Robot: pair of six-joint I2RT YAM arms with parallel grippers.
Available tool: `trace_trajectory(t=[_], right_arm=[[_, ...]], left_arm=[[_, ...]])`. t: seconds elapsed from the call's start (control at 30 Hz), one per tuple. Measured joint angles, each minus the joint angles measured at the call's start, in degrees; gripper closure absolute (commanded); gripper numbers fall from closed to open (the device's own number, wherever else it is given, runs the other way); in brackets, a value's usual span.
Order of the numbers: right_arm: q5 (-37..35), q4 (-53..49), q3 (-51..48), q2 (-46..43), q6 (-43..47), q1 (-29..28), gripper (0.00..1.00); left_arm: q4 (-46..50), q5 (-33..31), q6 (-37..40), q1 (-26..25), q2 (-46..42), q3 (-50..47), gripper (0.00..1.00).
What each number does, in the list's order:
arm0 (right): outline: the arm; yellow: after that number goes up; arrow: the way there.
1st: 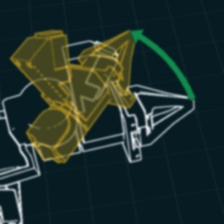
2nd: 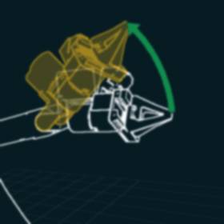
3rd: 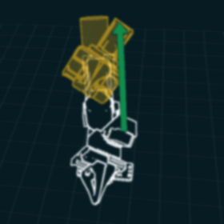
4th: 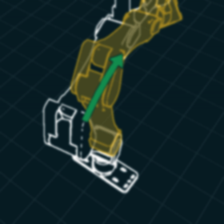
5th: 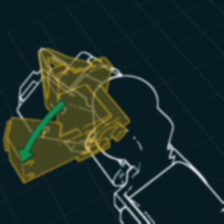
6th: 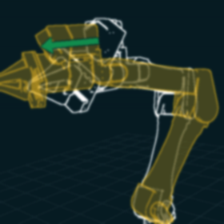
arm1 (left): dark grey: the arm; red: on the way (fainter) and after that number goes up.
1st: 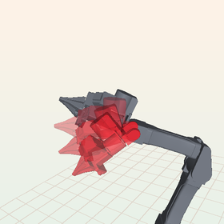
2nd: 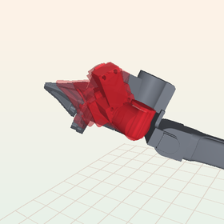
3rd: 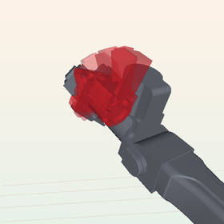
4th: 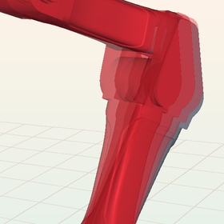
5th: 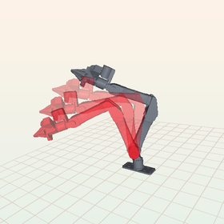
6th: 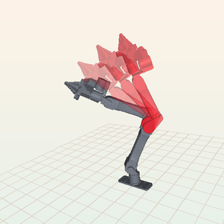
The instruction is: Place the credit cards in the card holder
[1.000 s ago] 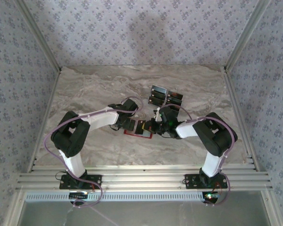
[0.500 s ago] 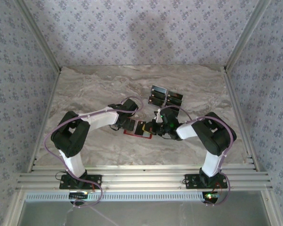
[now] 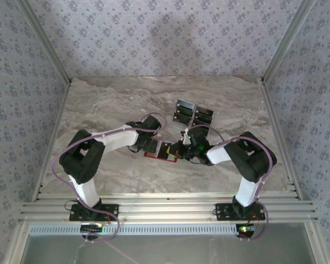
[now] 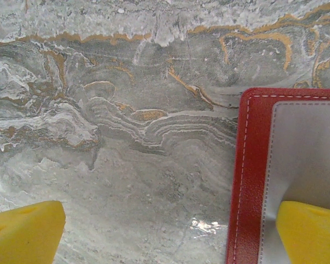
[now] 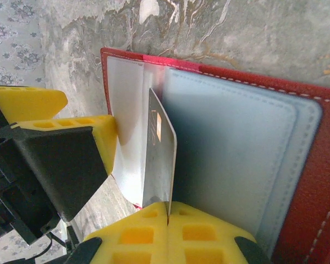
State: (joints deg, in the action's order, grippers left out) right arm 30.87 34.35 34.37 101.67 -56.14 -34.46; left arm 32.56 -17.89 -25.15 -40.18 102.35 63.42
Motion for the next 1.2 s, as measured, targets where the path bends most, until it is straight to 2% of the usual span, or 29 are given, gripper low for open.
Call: trace_trajectory(t=[1.2], right_arm=[[0.7, 0.2, 2.5, 2.4, -0.9, 0.7, 1.00]], left_arm=[[-0.4, -1.0, -0.4, 0.0, 0.0, -0.3, 0.00]])
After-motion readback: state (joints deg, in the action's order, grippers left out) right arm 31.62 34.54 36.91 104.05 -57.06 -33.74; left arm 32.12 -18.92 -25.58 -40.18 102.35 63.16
